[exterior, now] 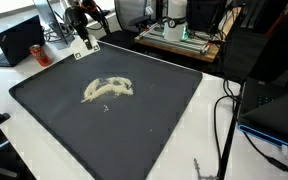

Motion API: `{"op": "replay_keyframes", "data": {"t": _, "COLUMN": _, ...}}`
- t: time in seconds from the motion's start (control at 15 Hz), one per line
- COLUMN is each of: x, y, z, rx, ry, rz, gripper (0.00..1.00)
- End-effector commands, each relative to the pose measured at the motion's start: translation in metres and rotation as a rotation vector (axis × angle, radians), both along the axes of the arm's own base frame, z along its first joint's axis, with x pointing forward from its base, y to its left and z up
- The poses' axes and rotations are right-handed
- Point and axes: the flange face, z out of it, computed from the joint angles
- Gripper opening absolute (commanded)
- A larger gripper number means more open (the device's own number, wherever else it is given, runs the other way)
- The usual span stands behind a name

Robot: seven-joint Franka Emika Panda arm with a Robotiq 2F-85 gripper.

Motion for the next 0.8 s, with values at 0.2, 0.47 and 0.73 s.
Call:
{"op": "replay_keyframes", "data": {"t": 0.2, "x": -0.011, "y": 0.008, "z": 0.004, "rx": 0.089, "ry": -0.057, "rz": 0.072, "gripper": 0.01}}
{"op": "replay_keyframes", "data": {"t": 0.47, "x": -0.012, "y": 0.019, "z": 0.0, "rx": 0.124, "ry": -0.07, "rz": 0.128, "gripper": 0.01}}
{"op": "replay_keyframes", "data": {"t": 0.73, "x": -0.008, "y": 0.032, "z": -0.002, "rx": 0.121, "ry": -0.09, "rz": 0.16, "gripper": 0.01}}
